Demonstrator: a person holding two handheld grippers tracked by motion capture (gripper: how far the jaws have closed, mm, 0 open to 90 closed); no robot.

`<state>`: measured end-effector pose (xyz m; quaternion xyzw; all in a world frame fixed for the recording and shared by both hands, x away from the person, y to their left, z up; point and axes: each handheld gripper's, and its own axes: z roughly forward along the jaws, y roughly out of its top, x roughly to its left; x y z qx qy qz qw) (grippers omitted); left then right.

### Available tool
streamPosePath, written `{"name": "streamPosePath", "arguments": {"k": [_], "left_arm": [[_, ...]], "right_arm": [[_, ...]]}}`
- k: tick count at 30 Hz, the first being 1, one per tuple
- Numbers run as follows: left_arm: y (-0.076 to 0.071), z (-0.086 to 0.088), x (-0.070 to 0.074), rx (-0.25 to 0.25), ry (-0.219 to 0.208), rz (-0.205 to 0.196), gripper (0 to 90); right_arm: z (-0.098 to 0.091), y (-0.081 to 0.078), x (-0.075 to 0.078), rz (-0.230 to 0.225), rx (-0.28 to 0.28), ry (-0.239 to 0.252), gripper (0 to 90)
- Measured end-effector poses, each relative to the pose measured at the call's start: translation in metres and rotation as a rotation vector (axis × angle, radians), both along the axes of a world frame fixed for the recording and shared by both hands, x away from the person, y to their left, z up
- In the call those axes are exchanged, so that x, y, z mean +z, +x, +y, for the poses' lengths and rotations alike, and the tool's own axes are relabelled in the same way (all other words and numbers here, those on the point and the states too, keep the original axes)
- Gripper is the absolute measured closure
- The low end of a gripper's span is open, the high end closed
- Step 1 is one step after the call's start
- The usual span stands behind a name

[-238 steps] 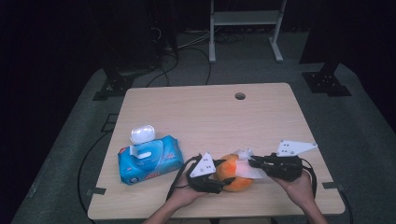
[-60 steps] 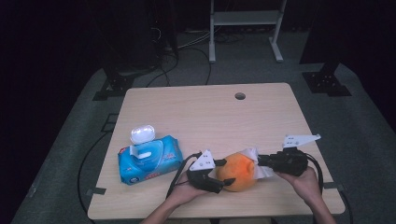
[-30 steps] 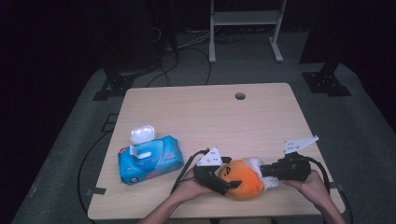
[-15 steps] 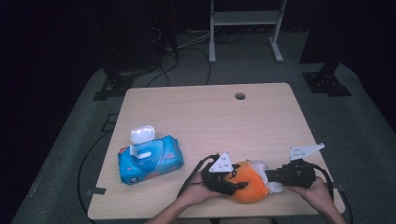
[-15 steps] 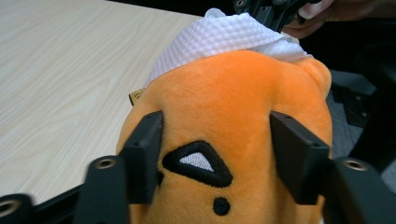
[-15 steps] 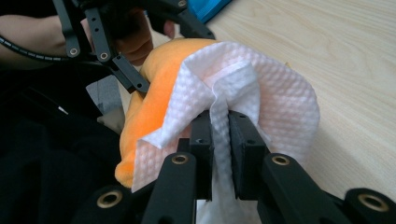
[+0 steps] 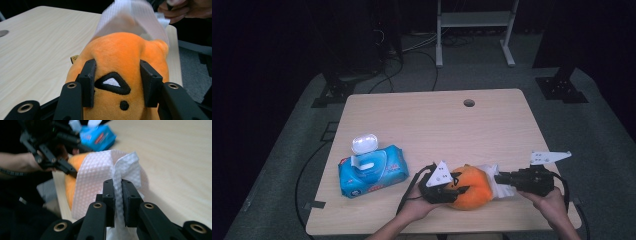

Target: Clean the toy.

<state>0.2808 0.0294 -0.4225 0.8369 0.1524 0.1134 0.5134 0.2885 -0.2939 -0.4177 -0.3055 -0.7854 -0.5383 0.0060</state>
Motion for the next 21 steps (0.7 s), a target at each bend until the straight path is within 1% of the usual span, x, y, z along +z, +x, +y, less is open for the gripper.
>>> {"name": "streamPosePath", "arguments": {"k": [2,4,6,11,14,15,17,18,19,20,21], "left_arm": [[0.003,0.005,0.002,0.015,-0.006,-0.003,53.9],[0.007,0.009,0.004,0.029,-0.005,-0.011,53.9],[0.011,0.013,0.005,0.047,0.001,-0.026,53.9],[0.028,0.019,0.007,0.098,0.006,-0.032,53.8],[0.035,0.023,0.009,0.117,0.002,-0.047,53.8],[0.038,0.025,0.009,0.122,-0.002,-0.046,53.6],[0.041,0.026,0.009,0.13,-0.001,-0.053,53.2],[0.043,0.026,0.006,0.143,0.005,-0.057,53.2],[0.046,0.027,0.0,0.162,0.024,-0.065,52.3],[0.047,0.028,-0.004,0.171,0.026,-0.065,51.8],[0.049,0.03,-0.008,0.177,0.01,-0.052,51.2]], "right_arm": [[-0.005,0.001,0.002,-0.009,-0.03,0.034,81.4],[-0.008,0.002,0.003,-0.014,-0.058,0.042,81.4],[-0.01,0.003,0.002,-0.009,-0.065,0.052,81.4],[-0.01,0.004,0.001,-0.007,-0.072,0.046,81.3],[-0.01,0.004,0.001,-0.006,-0.073,0.042,81.3],[-0.01,0.005,0.0,-0.004,-0.073,0.039,81.3],[-0.01,0.005,0.0,-0.002,-0.073,0.032,81.3],[-0.009,0.005,-0.001,-0.002,-0.073,0.027,81.3],[-0.008,0.006,-0.003,0.0,-0.073,0.017,81.2],[-0.008,0.006,-0.003,0.001,-0.072,0.012,81.2],[-0.008,0.006,-0.003,0.001,-0.071,0.008,81.2]]}}
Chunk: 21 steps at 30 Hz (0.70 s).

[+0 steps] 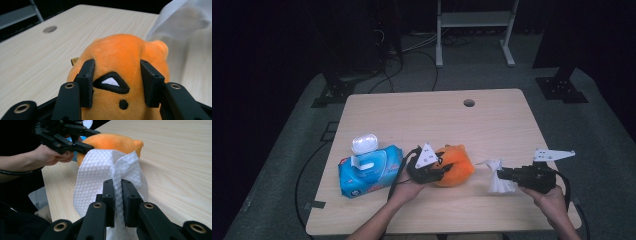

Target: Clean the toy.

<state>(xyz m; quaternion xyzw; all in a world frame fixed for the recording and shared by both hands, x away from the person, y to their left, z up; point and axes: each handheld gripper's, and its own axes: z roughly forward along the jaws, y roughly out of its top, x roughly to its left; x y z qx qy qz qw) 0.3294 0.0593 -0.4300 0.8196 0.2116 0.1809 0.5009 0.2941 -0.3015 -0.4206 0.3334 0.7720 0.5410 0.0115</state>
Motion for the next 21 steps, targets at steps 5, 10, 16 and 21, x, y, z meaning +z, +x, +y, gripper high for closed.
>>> {"name": "streamPosePath", "arguments": {"k": [5,10,16,21], "left_arm": [[0.001,0.005,-0.001,0.002,-0.019,0.017,42.3],[-0.001,0.002,0.001,-0.009,-0.009,0.01,36.0],[-0.001,0.003,0.008,-0.013,-0.008,0.019,26.6],[-0.004,0.005,0.018,-0.019,-0.024,0.018,21.1]], "right_arm": [[0.003,0.0,-0.004,0.015,0.012,-0.021,81.1],[0.009,0.001,-0.004,0.014,0.021,-0.048,81.2],[0.011,0.003,0.002,-0.007,0.006,-0.084,81.1],[0.011,0.01,0.01,-0.026,-0.033,-0.106,81.1]]}}
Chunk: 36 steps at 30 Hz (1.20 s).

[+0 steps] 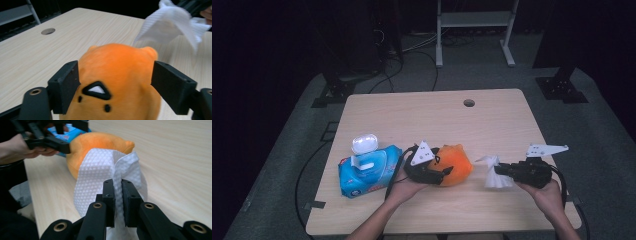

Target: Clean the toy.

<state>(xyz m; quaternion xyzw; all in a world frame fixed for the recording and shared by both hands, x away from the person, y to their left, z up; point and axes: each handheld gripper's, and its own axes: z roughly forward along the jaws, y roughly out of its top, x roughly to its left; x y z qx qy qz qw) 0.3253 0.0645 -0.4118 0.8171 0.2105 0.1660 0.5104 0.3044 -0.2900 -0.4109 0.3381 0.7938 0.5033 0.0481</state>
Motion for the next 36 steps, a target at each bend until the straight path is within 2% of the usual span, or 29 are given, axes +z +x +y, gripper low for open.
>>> {"name": "streamPosePath", "arguments": {"k": [7,13,23,36], "left_arm": [[-0.006,0.008,0.011,0.008,-0.017,-0.008,17.1],[-0.009,0.015,0.015,0.011,-0.028,-0.008,16.3],[-0.013,0.026,0.019,0.023,-0.029,-0.01,14.6],[-0.018,0.035,0.018,0.035,-0.032,-0.005,13.6]], "right_arm": [[-0.007,0.017,0.016,-0.048,-0.064,-0.034,81.1],[-0.016,0.031,0.019,-0.054,-0.106,-0.06,81.0],[-0.035,0.055,-0.001,-0.022,-0.193,-0.086,80.7],[-0.05,0.065,-0.03,-0.007,-0.253,-0.078,77.5]]}}
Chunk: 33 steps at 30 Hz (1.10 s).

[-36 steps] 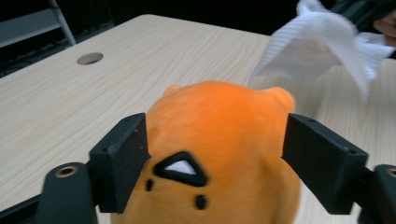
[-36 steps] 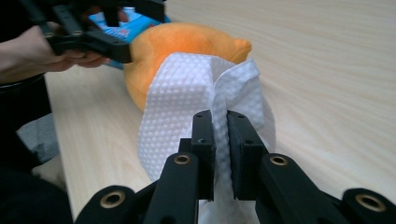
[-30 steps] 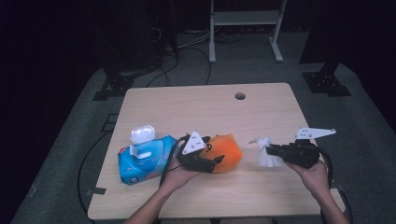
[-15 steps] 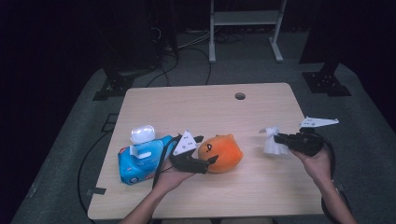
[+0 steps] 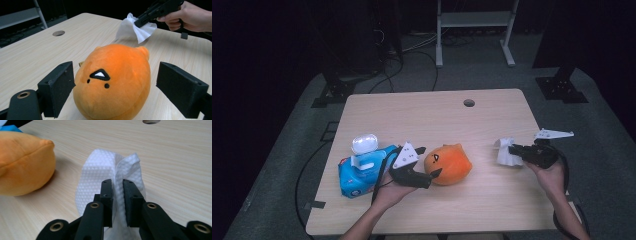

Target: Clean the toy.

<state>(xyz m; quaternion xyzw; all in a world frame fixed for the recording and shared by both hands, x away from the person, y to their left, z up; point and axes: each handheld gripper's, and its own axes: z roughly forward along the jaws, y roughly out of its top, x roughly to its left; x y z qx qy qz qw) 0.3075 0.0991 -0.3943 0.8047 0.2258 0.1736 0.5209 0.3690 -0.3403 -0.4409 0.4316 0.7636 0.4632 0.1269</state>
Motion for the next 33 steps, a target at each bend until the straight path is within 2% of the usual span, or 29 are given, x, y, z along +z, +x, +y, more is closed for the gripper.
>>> {"name": "streamPosePath", "arguments": {"k": [7,10,17,33], "left_arm": [[-0.002,0.008,0.001,0.019,-0.008,-0.002,12.2],[-0.002,0.011,0.001,0.026,-0.01,0.002,11.5],[-0.006,0.017,-0.002,0.039,-0.011,0.01,10.7],[-0.01,0.033,-0.007,0.07,-0.032,0.028,9.6]], "right_arm": [[-0.004,0.004,-0.01,0.028,-0.016,0.001,65.4],[-0.006,0.002,-0.01,0.026,-0.012,0.023,61.6],[-0.007,-0.007,-0.007,0.02,-0.004,0.034,54.4],[-0.005,-0.025,-0.004,0.018,0.026,0.031,46.0]]}}
